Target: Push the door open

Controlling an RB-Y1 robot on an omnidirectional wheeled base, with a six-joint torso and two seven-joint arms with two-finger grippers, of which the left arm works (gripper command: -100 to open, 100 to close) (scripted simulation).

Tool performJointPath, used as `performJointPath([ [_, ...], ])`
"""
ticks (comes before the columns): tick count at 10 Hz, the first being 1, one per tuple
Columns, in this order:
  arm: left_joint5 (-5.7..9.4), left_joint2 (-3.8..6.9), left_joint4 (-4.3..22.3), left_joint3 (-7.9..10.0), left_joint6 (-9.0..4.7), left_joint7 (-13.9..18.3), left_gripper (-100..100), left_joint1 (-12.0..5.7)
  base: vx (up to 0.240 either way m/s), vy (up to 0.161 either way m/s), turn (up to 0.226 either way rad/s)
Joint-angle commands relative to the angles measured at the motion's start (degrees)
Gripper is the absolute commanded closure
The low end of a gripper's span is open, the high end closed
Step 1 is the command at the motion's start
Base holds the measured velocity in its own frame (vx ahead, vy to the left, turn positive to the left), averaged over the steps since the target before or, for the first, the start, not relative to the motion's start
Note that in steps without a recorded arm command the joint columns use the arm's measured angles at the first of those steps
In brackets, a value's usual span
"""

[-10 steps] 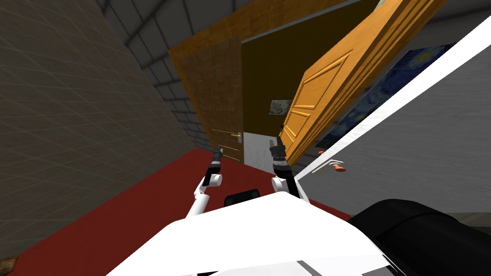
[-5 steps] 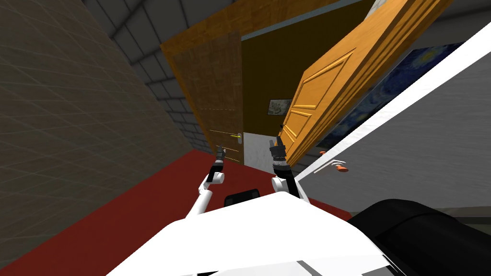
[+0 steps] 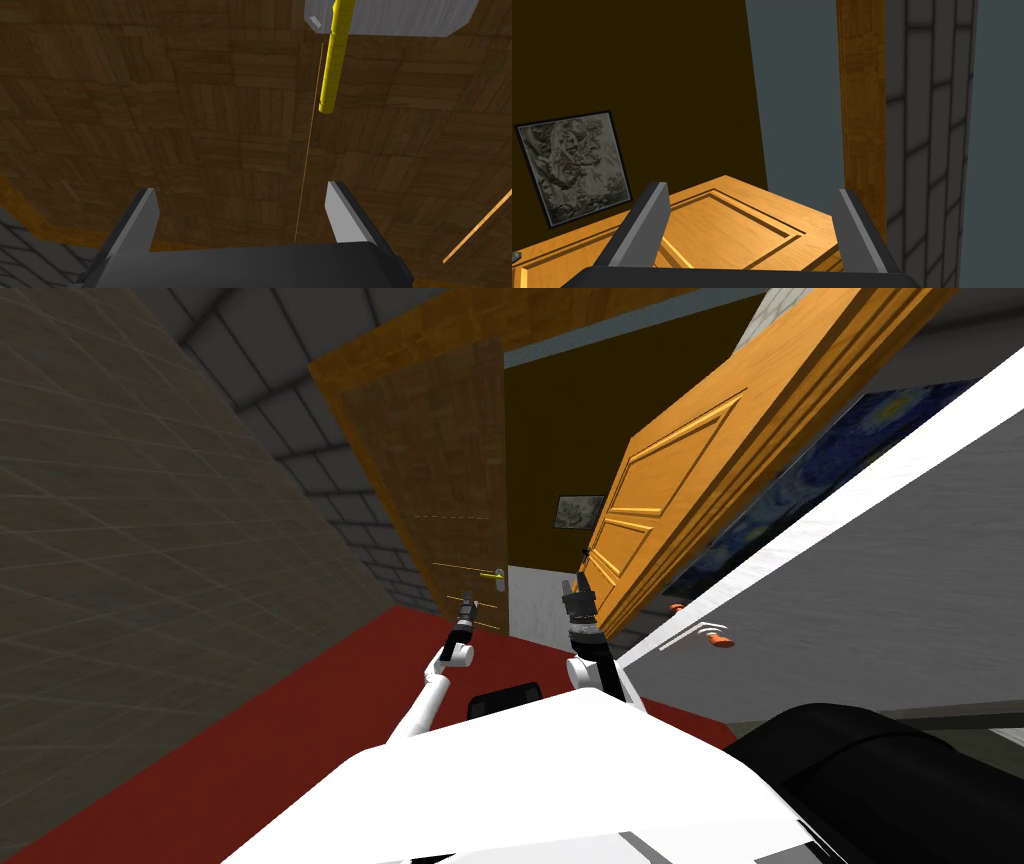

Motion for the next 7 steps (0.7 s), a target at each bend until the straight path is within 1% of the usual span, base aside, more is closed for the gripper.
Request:
performJointPath([
  [1,0.45,-0.34,2.1,-0.66,0.37,-0.3,-100,-1.32,0.081,0.082,-0.060],
  [5,1.51,-1.00,7.4,-2.05,0.99,-0.6,-100,-4.65,0.070,0.066,-0.065],
  [6,1.51,-1.00,7.4,-2.05,0.99,-0.6,-100,-4.65,0.051,0.041,-0.018],
  [7,1.76,-1.17,8.7,-2.38,1.14,-0.6,-100,-5.44,0.040,0.040,-0.031],
])
